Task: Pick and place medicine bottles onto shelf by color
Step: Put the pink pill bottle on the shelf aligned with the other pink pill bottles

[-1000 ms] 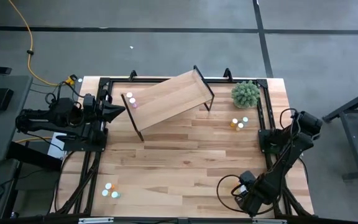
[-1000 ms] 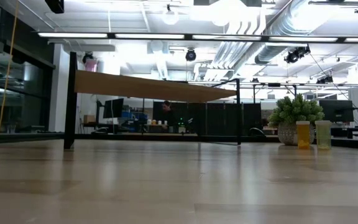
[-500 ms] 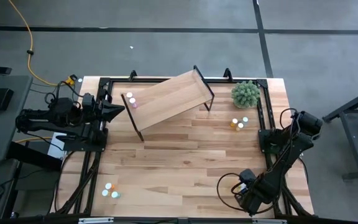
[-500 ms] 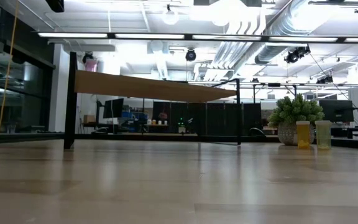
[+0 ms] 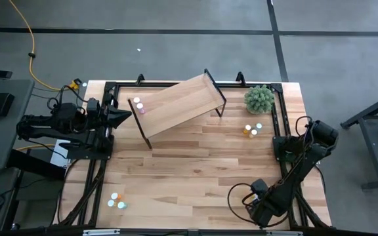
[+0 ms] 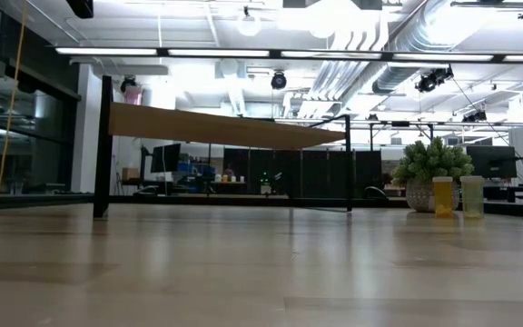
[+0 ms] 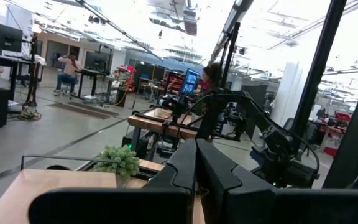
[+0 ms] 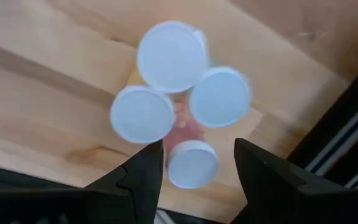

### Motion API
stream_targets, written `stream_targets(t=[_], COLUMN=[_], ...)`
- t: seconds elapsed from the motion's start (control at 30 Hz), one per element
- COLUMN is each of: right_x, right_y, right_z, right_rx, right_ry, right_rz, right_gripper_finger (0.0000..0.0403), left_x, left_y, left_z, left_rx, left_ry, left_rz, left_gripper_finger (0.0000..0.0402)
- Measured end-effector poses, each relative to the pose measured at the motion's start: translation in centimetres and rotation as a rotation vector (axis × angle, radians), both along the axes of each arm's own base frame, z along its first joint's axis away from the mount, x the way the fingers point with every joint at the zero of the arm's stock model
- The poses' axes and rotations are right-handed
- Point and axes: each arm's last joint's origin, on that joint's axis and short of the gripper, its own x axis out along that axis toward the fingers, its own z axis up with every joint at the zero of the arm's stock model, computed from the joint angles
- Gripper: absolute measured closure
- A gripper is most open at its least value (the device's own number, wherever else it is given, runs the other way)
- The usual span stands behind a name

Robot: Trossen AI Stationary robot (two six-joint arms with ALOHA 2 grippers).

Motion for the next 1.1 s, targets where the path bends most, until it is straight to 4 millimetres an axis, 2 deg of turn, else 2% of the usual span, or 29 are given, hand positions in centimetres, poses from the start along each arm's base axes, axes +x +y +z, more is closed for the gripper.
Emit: stream_targets(t=[0.97, 1.1], right_x=[0.41, 0.41], right_y=[0.62, 0.62], right_z=[-0.9, -0.9], right_rx=[0.016, 0.016], right_ry=[0.001, 0.002], right_rz=[-0.028, -0.028], right_gripper_finger=[0.0215, 0.023], left_x=[0.0, 0.0], left_y=[0.01, 0.02], left_z=[0.0, -0.01], left_rx=[-0.008, -0.009], left_ry=[-0.002, -0.002], left_rz=[0.001, 0.004], left_gripper_finger=[0.0401, 0.0401])
